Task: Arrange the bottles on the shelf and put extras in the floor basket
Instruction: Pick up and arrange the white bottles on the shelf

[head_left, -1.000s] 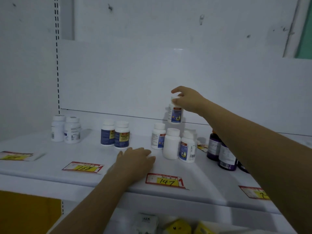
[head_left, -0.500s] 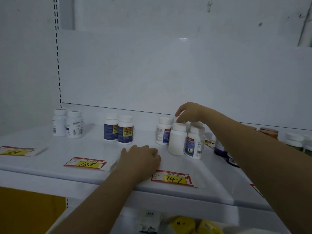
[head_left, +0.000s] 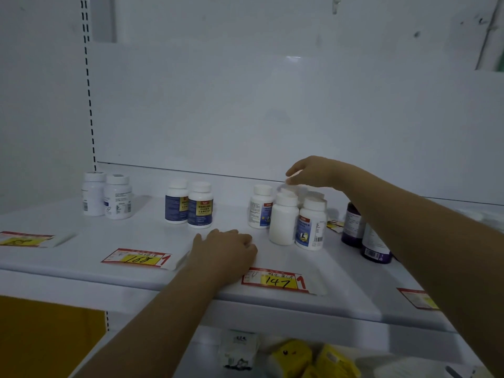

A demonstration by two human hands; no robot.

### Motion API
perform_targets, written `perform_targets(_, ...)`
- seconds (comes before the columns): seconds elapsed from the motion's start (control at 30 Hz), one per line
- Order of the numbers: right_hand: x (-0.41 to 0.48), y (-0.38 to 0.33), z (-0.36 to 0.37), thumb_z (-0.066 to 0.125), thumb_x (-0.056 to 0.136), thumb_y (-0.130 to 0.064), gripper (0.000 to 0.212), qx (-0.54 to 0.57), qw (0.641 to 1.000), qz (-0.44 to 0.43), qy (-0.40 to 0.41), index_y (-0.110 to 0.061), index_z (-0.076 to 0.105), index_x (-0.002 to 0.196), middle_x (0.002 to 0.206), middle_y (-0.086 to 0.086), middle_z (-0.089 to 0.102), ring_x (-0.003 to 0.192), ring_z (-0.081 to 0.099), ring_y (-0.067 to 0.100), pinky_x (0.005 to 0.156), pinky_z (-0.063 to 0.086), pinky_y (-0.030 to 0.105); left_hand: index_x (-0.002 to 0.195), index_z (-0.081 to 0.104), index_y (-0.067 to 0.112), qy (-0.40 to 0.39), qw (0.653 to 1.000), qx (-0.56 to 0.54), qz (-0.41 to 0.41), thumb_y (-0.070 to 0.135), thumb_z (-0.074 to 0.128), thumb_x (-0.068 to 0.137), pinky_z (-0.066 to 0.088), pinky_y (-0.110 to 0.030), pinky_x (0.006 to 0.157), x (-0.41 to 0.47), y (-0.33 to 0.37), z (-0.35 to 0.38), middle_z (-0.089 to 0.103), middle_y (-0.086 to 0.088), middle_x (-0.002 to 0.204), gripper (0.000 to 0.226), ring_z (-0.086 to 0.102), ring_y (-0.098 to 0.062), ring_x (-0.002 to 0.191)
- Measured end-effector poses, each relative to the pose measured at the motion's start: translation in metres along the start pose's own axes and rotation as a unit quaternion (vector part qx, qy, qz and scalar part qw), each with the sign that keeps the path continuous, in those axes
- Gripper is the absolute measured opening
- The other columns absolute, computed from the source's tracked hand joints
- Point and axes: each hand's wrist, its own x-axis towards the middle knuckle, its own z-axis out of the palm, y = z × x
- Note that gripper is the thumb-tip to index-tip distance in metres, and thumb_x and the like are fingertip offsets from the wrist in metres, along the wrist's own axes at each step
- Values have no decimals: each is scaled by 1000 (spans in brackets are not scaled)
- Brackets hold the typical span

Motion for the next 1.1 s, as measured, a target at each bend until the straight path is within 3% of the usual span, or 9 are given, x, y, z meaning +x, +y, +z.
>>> perform_targets(0.13, -5, 6, -10, 54, 96, -26, 42, -41, 999, 32, 8, -9, 53, 134, 142, 8, 47, 128, 44, 24, 104, 33, 32, 139, 40, 29, -2, 1000, 2, -2, 41, 19, 100, 12, -51, 113, 0, 1, 0, 37, 2, 148, 46, 30, -22, 137)
perform_targets(0.23, -3, 17, -9, 58, 93, -31, 47, -33, 993, 102, -42, -9, 50, 134, 136, 9, 50, 107, 56, 26, 91, 47, 37, 140, 38, 29, -7, 1000, 5, -1, 41, 18, 100, 12, -51, 113, -1, 1, -2, 35, 2, 149, 46, 29, -22, 137)
perform_targets(0.37, 3, 28, 1, 64, 89, -40, 45, 21, 984, 161, -69, -6, 58, 118, 120, 9, 58, 85, 64, 23, 77, 55, 30, 138, 41, 27, -1, 1000, 5, 0, 39, 18, 100, 14, -50, 113, -3, 2, -2, 38, 1, 147, 45, 31, -22, 135)
perform_targets(0.47, 4, 25, 4, 67, 86, -41, 46, 32, 984, 165, -55, -4, 59, 112, 106, 8, 59, 72, 61, 20, 78, 56, 30, 137, 42, 27, -2, 1000, 6, -1, 39, 18, 100, 14, -50, 113, -3, 2, -2, 39, 1, 146, 45, 32, -22, 135)
perform_targets(0.53, 4, 23, 5, 68, 86, -37, 45, 20, 985, 162, -48, -2, 59, 113, 106, 10, 60, 74, 62, 21, 81, 57, 33, 138, 41, 27, -6, 1000, 9, -1, 39, 18, 101, 14, -50, 113, -2, 2, -2, 39, 1, 146, 45, 32, -22, 135)
perform_targets(0.63, 1, 20, 2, 68, 87, -27, 42, 2, 990, 144, -9, 2, 58, 115, 103, 13, 61, 75, 63, 23, 74, 56, 31, 138, 40, 27, -4, 1000, 15, 1, 39, 18, 101, 14, -50, 113, -2, 2, -2, 38, 1, 147, 45, 30, -22, 136)
perform_targets(0.83, -20, 8, -30, 59, 91, -23, 39, -29, 987, 73, 144, 3, 60, 121, 123, 17, 61, 112, 58, 31, 94, 50, 39, 147, 25, 29, 5, 1000, 11, -11, 43, 20, 100, 12, -50, 115, 0, 0, 1, 28, 3, 154, 50, 22, -24, 142)
perform_targets(0.97, -40, -8, -51, 57, 90, -18, 38, 21, 973, 22, 227, 6, 61, 118, 123, 21, 59, 112, 57, 35, 92, 51, 46, 145, 28, 26, 60, 998, -1, -14, 45, 23, 100, 13, -47, 115, -7, 3, -2, 32, 2, 152, 50, 20, -27, 143)
perform_targets(1.1, -60, -25, -67, 55, 90, -21, 41, 7, 970, -19, 242, 7, 59, 119, 124, 23, 58, 112, 55, 36, 91, 50, 49, 147, 26, 26, 104, 994, -14, 0, 47, 24, 99, 15, -43, 116, -11, 5, -5, 34, 2, 151, 52, 23, -25, 141)
